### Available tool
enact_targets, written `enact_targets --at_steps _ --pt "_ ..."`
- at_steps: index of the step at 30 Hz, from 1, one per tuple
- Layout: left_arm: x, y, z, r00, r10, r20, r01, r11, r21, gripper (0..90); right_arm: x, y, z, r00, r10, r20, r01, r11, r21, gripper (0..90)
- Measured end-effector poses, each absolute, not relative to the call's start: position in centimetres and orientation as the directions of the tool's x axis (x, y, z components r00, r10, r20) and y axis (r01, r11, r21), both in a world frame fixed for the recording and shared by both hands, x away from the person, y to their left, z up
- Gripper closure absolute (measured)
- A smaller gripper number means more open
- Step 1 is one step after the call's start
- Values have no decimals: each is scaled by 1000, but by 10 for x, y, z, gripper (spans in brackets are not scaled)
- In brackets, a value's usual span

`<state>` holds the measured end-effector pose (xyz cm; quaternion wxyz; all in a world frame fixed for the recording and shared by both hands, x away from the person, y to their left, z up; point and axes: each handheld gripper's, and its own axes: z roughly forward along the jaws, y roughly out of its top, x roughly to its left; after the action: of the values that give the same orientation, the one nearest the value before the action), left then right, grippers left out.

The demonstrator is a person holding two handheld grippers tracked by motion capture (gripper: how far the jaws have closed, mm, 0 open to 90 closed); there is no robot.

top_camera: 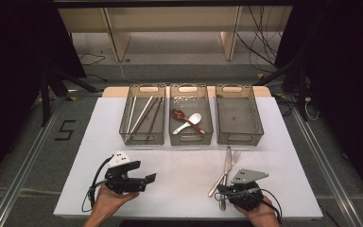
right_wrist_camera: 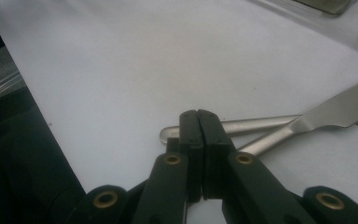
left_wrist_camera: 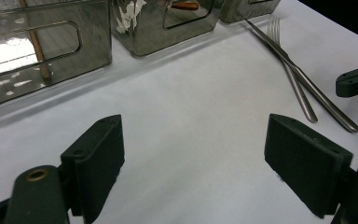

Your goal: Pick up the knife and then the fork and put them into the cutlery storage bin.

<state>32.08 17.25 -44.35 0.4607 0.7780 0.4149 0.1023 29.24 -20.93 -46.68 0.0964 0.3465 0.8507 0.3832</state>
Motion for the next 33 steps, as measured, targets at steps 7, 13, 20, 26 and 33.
enact_targets --at_steps 7,13,20,26,33 --pt "320 174 -444 637 740 -216 547 -236 803 195 294 -206 -473 -743 661 102 535 496 684 900" --pt "320 174 -445 637 741 -212 546 -240 802 193 295 -203 -476 -750 655 94 541 525 657 900" --pt "320 174 -446 637 741 -210 546 -242 802 191 294 -202 -478 -750 655 90 548 541 638 900" --pt "319 175 -447 637 742 -210 545 -241 803 191 294 -203 -477 -746 662 74 553 554 622 900" --pt "319 176 -448 634 745 -207 543 -239 805 191 293 -207 -475 -740 670 60 563 567 602 900"
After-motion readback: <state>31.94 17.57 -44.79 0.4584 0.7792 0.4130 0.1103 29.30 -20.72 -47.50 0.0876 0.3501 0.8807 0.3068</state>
